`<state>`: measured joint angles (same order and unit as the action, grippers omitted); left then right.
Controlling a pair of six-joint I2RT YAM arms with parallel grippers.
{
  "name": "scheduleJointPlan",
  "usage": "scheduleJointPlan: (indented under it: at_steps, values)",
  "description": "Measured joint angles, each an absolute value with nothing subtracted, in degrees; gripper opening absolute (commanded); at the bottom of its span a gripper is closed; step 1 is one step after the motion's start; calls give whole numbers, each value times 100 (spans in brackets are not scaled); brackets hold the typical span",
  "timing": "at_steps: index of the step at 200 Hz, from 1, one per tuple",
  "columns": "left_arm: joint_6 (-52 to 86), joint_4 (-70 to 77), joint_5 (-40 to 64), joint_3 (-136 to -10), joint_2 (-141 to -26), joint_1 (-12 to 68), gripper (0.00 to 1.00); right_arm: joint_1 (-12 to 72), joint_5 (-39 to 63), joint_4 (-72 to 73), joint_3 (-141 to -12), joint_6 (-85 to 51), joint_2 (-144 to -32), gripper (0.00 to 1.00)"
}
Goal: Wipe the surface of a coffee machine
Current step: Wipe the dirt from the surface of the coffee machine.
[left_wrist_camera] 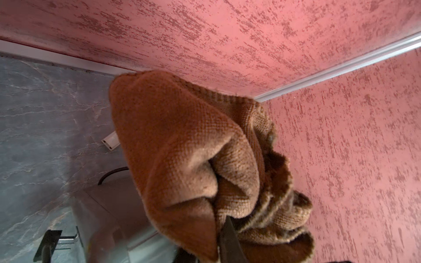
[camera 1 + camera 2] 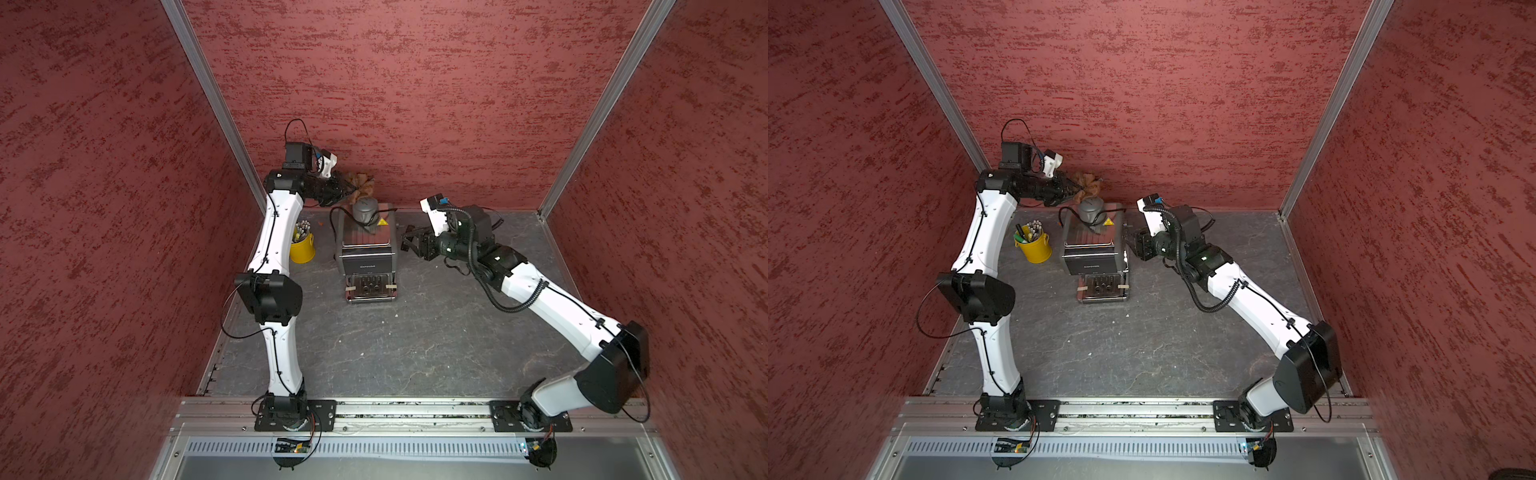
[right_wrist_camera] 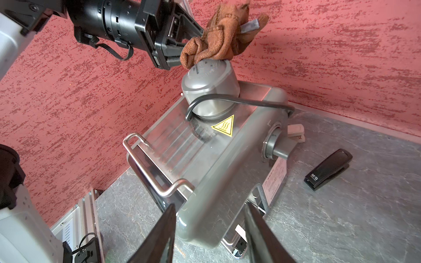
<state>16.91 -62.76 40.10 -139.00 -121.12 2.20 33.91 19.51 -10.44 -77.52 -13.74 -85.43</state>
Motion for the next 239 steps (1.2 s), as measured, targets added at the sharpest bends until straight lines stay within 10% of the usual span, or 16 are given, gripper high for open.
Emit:
scheduleJointPlan:
  at_steps: [239]
  values:
    - [779, -5872, 5741, -14173, -13021, -36, 0, 3391, 1887, -1385, -8283, -1374, -8934, 48]
